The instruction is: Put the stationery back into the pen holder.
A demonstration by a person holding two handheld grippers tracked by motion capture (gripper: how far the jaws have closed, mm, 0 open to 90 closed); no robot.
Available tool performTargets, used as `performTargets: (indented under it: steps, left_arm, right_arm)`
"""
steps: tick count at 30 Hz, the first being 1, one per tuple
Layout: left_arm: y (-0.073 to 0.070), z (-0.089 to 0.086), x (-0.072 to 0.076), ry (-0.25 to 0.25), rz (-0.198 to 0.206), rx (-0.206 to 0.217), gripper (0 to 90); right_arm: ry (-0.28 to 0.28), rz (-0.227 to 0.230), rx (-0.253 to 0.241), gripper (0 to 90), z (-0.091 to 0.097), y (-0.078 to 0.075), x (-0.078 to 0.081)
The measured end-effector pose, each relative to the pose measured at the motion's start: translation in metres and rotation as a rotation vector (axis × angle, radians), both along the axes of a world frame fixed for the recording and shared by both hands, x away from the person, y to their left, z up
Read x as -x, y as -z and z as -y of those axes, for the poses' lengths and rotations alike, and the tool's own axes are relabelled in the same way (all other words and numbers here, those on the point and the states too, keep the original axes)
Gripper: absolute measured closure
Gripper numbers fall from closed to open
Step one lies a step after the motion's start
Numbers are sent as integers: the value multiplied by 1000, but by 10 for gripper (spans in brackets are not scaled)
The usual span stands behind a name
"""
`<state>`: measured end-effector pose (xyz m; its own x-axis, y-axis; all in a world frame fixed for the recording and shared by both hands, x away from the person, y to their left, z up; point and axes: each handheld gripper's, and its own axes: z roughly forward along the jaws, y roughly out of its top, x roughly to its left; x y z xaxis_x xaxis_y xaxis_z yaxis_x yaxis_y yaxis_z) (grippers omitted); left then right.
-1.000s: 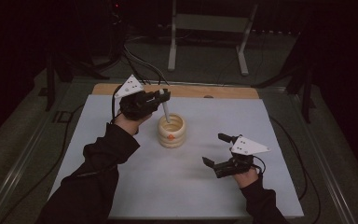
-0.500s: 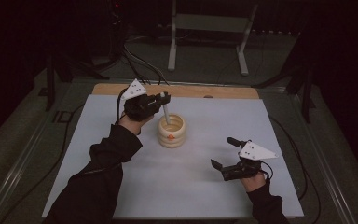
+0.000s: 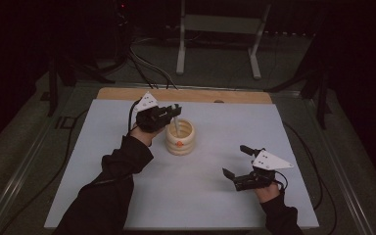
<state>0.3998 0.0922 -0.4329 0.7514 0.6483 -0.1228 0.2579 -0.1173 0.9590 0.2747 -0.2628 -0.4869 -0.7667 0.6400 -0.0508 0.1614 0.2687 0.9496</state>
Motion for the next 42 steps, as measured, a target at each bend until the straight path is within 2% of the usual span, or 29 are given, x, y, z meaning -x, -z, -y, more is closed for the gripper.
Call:
performTargets:
  steps: [5, 11, 15, 17, 18, 20, 21, 24, 28, 31, 36, 40, 42]
  left_arm:
    - [8, 3, 0, 1, -6, -14, 794]
    - [15, 7, 1, 0, -33, -31, 792]
    - [18, 7, 0, 8, -54, -26, 791]
    - [18, 7, 0, -3, -59, -23, 790]
    - [17, 7, -1, 3, -63, -12, 789]
    - [16, 6, 0, -14, -52, -15, 772]
    - [15, 6, 0, -13, -48, -6, 742]
    - [11, 5, 1, -28, -46, -5, 559]
    - [5, 6, 6, -48, -26, -26, 326]
    - [0, 7, 10, -45, -24, -41, 166]
    - [-9, 2, 16, -49, -12, -47, 36]
    - [-15, -6, 20, -3, -31, -21, 3]
    - [-17, -11, 22, 10, -23, -13, 2]
  right_arm:
    - [2, 1, -2, 0, 1, 1, -1]
    - [0, -6, -11, 0, 2, 1, -1]
    - [-3, -7, -19, 0, 3, 1, -1]
    - [1, -7, -20, 0, 3, 1, -1]
    - [0, -8, -21, 0, 3, 1, -2]
    - [3, -8, -23, 0, 4, 1, -1]
    - [0, -9, -24, 0, 4, 1, -1]
    - [3, -7, -26, 0, 4, 0, -1]
    - [2, -7, -23, 0, 4, 0, -1]
    - [4, -4, -21, 0, 4, 0, -1]
    - [9, -2, -26, 0, 5, 0, 0]
    - [6, 0, -32, 0, 5, 0, 0]
    - [9, -1, -31, 0, 5, 0, 0]
